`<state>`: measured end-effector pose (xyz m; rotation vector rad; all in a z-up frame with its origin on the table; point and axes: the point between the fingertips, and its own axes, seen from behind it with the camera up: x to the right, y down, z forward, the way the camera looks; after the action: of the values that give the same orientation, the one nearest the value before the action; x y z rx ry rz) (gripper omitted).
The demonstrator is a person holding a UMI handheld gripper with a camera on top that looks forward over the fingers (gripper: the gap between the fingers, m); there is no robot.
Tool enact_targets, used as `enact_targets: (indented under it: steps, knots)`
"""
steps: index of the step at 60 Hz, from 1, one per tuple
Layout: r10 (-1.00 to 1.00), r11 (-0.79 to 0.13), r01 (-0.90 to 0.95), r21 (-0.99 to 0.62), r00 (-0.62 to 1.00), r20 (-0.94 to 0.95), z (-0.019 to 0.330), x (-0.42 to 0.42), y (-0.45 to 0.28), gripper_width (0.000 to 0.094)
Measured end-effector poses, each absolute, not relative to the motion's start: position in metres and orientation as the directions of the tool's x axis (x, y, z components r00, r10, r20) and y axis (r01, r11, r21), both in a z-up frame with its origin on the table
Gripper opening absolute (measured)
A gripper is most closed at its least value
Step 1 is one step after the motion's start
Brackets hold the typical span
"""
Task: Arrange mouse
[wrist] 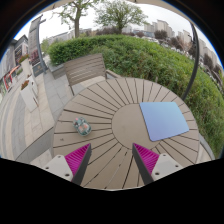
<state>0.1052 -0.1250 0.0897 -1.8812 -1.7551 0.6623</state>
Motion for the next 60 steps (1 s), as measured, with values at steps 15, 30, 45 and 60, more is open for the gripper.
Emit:
enact_targets:
  steps: [15, 30, 45, 60]
  knots:
    - [1.0, -0.018, 0.738, -0.675, 0.009, -0.017, 0.076, 0.079, -0.21, 0.0843]
    - [1.0, -0.027, 0.704, -0.71, 0.028, -0.011, 0.046, 0.042, -0.243, 0.0842]
    - [0.996, -0.059, 0.692, -0.72, 0.09, 0.004, 0.002, 0.008, -0.239, 0.0841]
    - [0.992, -0.066, 0.676, -0.734, 0.123, 0.024, -0.015, -0.028, -0.225, 0.0859]
